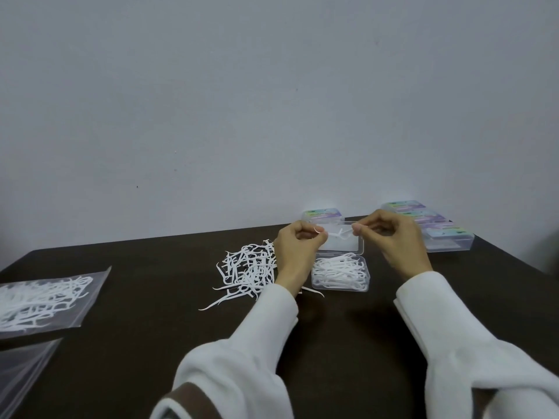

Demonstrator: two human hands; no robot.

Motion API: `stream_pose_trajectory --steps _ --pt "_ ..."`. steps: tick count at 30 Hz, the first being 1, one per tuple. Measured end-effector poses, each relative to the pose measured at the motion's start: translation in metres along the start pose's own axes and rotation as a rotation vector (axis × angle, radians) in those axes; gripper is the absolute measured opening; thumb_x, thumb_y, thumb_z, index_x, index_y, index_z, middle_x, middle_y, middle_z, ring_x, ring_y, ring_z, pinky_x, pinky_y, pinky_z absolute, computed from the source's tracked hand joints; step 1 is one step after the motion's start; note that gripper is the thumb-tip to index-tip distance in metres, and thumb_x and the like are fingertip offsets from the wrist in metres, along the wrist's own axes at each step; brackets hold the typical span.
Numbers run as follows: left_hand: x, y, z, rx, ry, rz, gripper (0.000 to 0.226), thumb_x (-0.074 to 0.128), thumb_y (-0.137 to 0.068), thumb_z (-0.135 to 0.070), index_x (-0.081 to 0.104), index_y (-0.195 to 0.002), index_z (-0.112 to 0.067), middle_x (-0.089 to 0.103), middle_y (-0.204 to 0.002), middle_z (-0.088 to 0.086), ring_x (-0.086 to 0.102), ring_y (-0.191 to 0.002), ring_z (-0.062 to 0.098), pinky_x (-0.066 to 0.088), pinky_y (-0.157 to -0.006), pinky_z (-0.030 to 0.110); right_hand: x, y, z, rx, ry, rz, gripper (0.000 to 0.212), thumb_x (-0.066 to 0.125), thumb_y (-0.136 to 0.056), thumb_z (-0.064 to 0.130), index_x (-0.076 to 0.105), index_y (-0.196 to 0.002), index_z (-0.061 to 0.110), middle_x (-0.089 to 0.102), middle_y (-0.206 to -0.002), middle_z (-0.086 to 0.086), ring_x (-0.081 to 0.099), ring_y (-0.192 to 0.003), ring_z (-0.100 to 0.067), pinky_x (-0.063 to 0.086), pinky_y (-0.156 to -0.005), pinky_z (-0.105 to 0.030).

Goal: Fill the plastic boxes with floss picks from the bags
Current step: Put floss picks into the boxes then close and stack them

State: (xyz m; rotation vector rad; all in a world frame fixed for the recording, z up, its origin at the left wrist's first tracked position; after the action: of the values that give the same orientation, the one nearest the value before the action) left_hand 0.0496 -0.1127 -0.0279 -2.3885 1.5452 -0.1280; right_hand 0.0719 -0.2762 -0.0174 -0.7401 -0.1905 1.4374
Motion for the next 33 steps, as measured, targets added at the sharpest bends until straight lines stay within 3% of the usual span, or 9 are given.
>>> stream_pose_trajectory --steps 3,9,12,15,19,23,26,30,33 --pt "0.000 -0.001 0.000 0.018 -0.044 -0.039 0.014 0.074 -0.075 -0.009 0.066 -0.069 -0.018 0.069 -0.074 -0.002 0.062 -0.064 0.006 0.051 -0.066 0.017 -0.001 0.001 0.004 -0.031 0.013 -0.040 0.008 0.071 -0.080 0.018 0.065 -0.081 0.013 0.066 -0.076 0.006 0.061 -0.073 -0.001 0.046 -0.065 -0.003" --pt "-0.004 -0.006 0.008 -0.154 0.117 -0.060 0.008 0.071 -0.076 -0.002 0.067 -0.079 -0.007 0.067 -0.067 0.001 0.058 -0.057 0.010 0.050 -0.063 0.020 -0.006 -0.001 0.004 -0.038 -0.022 -0.096 0.007 0.072 -0.079 0.018 0.067 -0.079 0.012 0.066 -0.076 0.005 0.058 -0.068 0.003 0.045 -0.066 -0.004" --pt "-0.005 -0.007 0.008 -0.197 0.103 0.007 0.009 0.070 -0.078 -0.002 0.066 -0.080 -0.011 0.065 -0.067 -0.001 0.056 -0.057 0.011 0.047 -0.058 0.011 -0.006 -0.002 0.001 -0.027 -0.008 -0.091 0.006 0.071 -0.079 0.017 0.068 -0.082 0.012 0.067 -0.079 0.002 0.060 -0.073 -0.003 0.047 -0.067 -0.006" --pt "-0.007 -0.007 0.012 -0.196 0.006 0.125 0.012 0.072 -0.078 -0.006 0.068 -0.077 -0.017 0.065 -0.072 -0.006 0.058 -0.067 0.008 0.047 -0.070 0.015 -0.007 -0.003 -0.004 0.007 0.009 -0.090 0.006 0.071 -0.080 0.016 0.069 -0.084 0.011 0.067 -0.081 0.001 0.061 -0.076 -0.005 0.046 -0.067 -0.010" --pt "-0.006 -0.006 0.020 -0.123 -0.185 0.232 0.013 0.080 -0.070 -0.026 0.070 -0.062 -0.031 0.070 -0.075 -0.018 0.063 -0.091 0.006 0.037 -0.100 0.041 -0.007 -0.004 -0.011 0.098 0.023 -0.110 0.009 0.071 -0.080 0.016 0.069 -0.087 0.011 0.067 -0.081 0.001 0.059 -0.074 -0.002 0.042 -0.064 -0.009" --pt "-0.009 -0.005 0.020 -0.035 -0.485 0.226 0.018 0.076 -0.070 -0.050 0.070 -0.080 -0.036 0.066 -0.083 -0.021 0.052 -0.096 0.001 0.020 -0.091 0.038 -0.007 -0.004 -0.017 0.176 0.017 -0.099 0.007 0.072 -0.079 0.014 0.069 -0.084 0.009 0.065 -0.073 0.003 0.058 -0.064 -0.002 0.042 -0.058 -0.003" --pt "-0.011 -0.005 0.018 0.034 -0.540 0.164 0.023 0.069 -0.074 -0.056 0.070 -0.085 -0.036 0.067 -0.087 -0.020 0.049 -0.098 0.001 0.019 -0.091 0.038 -0.003 -0.001 -0.020 0.239 0.058 0.092 0.005 0.072 -0.078 0.015 0.068 -0.080 0.014 0.068 -0.076 0.000 0.062 -0.072 -0.008 0.048 -0.076 -0.024" --pt "-0.009 -0.009 0.022 -0.013 -0.337 0.073 0.010 0.058 -0.090 -0.032 0.065 -0.095 -0.026 0.063 -0.094 -0.012 0.055 -0.098 0.009 0.034 -0.093 0.031 0.002 0.002 -0.027 0.245 0.273 0.223 0.009 0.075 -0.074 0.036 0.069 -0.069 0.031 0.071 -0.080 0.007 0.063 -0.087 -0.015 0.043 -0.095 -0.048" --pt "-0.005 -0.007 0.024 -0.128 -0.036 0.087 0.021 0.051 -0.095 -0.016 0.055 -0.115 -0.011 0.056 -0.103 -0.003 0.053 -0.100 0.013 0.037 -0.084 0.022 -0.001 0.001 -0.028 0.226 0.240 0.097 0.010 0.068 -0.083 0.030 0.068 -0.081 0.020 0.068 -0.088 0.000 0.059 -0.086 -0.015 0.046 -0.088 -0.039"
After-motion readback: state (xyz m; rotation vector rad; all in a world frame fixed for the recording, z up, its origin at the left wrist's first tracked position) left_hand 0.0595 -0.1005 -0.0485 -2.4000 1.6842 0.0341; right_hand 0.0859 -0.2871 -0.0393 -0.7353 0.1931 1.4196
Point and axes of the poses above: each hand's wrist, its own y-axis away from the middle knuckle, its own x-axis out of the palm, z = x × y, the point moved 1 cm from there along -y, towards the middle knuckle
